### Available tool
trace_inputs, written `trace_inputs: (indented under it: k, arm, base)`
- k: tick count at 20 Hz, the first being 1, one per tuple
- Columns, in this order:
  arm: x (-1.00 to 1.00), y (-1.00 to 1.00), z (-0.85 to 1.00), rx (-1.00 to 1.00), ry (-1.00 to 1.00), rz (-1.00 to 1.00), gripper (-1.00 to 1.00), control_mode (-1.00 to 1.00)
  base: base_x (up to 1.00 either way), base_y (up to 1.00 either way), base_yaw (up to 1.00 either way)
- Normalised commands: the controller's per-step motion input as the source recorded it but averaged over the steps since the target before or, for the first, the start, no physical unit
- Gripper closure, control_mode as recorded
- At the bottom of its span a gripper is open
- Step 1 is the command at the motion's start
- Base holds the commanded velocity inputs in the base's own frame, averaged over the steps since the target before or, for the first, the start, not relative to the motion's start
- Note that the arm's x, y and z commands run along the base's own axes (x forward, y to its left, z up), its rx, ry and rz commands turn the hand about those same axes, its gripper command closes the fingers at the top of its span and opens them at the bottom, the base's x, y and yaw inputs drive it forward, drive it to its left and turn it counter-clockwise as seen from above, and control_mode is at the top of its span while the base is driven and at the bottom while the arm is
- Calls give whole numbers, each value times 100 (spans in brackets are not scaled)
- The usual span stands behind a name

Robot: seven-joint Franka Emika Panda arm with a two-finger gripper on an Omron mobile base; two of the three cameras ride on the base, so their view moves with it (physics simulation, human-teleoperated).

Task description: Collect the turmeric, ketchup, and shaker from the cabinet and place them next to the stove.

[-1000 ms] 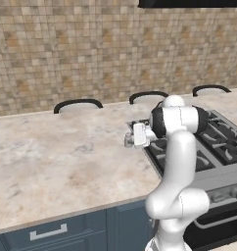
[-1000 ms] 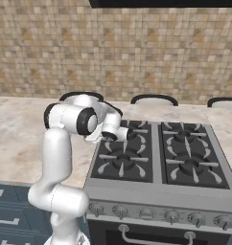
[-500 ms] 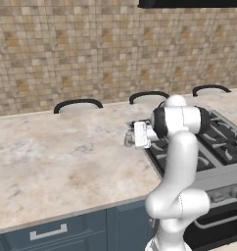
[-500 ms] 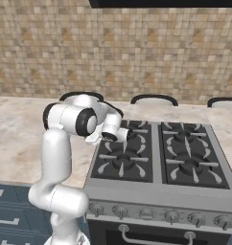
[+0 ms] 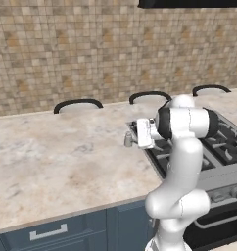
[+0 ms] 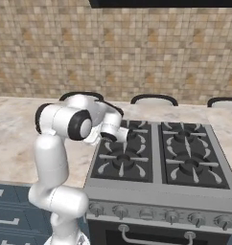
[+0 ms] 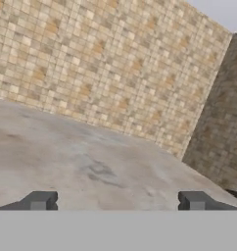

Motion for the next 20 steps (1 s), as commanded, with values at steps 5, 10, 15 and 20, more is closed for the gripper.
trace_inputs:
  k: [5, 10, 15, 20]
  arm:
    - [-20, 0, 66, -4, -8, 0, -100, -100]
    - [-45, 1, 63, -2, -4, -1, -100, -100]
    - [-74, 2, 55, 0, 8, -6, -100, -100]
    - [-73, 3, 64, 0, 14, -15, -100, -100]
  base:
    - [0, 0, 0]
    - [0, 0, 0]
    - [0, 0, 0]
    - [0, 0, 0]
